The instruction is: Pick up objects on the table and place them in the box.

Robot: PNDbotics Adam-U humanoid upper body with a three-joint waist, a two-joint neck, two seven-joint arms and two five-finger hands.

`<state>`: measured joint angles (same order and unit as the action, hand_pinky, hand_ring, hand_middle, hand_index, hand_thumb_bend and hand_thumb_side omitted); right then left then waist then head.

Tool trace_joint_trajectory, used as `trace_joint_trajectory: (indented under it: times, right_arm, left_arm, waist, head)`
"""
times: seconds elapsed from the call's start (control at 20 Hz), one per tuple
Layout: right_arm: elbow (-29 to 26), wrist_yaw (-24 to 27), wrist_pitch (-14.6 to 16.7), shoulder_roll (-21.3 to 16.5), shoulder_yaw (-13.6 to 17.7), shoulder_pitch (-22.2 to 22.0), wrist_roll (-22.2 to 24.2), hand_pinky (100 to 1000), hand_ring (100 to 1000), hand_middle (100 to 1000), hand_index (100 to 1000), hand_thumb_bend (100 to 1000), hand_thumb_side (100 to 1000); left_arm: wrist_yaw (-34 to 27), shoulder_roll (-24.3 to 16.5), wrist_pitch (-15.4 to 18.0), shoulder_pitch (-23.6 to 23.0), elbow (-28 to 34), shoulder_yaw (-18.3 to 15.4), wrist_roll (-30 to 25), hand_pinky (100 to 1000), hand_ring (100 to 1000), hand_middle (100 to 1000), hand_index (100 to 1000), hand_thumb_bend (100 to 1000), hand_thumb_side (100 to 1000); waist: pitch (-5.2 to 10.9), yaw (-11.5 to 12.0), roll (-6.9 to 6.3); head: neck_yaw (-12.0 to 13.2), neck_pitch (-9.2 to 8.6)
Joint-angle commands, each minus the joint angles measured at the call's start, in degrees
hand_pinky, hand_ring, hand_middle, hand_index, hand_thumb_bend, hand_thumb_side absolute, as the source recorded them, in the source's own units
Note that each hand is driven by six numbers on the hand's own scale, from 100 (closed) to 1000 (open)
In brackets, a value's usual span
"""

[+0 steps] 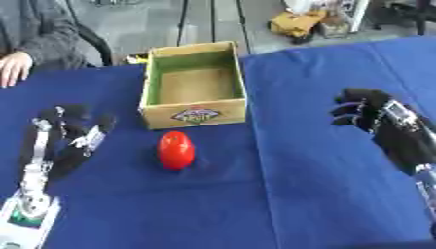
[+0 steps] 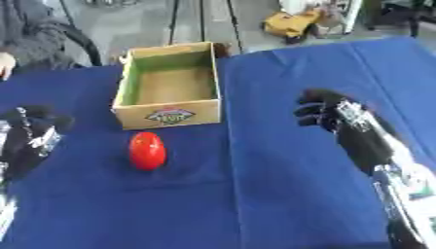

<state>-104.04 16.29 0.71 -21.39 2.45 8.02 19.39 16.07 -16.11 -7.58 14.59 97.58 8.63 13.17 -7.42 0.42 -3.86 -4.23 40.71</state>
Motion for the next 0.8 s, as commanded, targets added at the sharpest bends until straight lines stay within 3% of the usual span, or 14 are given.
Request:
trace_joint_trajectory:
  times: [0.05, 0.5, 0.8]
  right_arm:
    - [-0.98, 0.34, -0.02, -0.54, 0.42, 0.44, -0.03, 730, 747, 745, 837, 124, 791]
    - [-0.94, 0.46, -0.09, -0.53, 0.23, 0.42, 0.11, 730, 747, 745, 836, 112, 796]
    - [-0.93, 0.50, -0.19, -0.44, -0.07, 0.58, 0.41, 729, 747, 745, 837, 111, 797]
  left_arm:
    - [0.26, -0.64, 0.02, 0.59, 1.03, -0.21, -0.21, 474, 485, 551, 683, 765, 656]
    - [4.64, -0.88, -2.84, 4.19, 0.66, 2.33, -4.31, 460, 491, 558, 695, 881, 525]
    - [11.63, -0.22, -6.97, 9.54, -1.70, 7.25, -10.36, 467, 508, 579, 722, 830, 488]
  waist:
    - [0.69, 0.05, 0.16]
    - [0.94, -0.13, 0.18]
    - [0.97, -0.57, 0.20]
  head:
    - [-0.23, -0.39]
    - [-0.05, -0.64]
    - [0.81, -0.94]
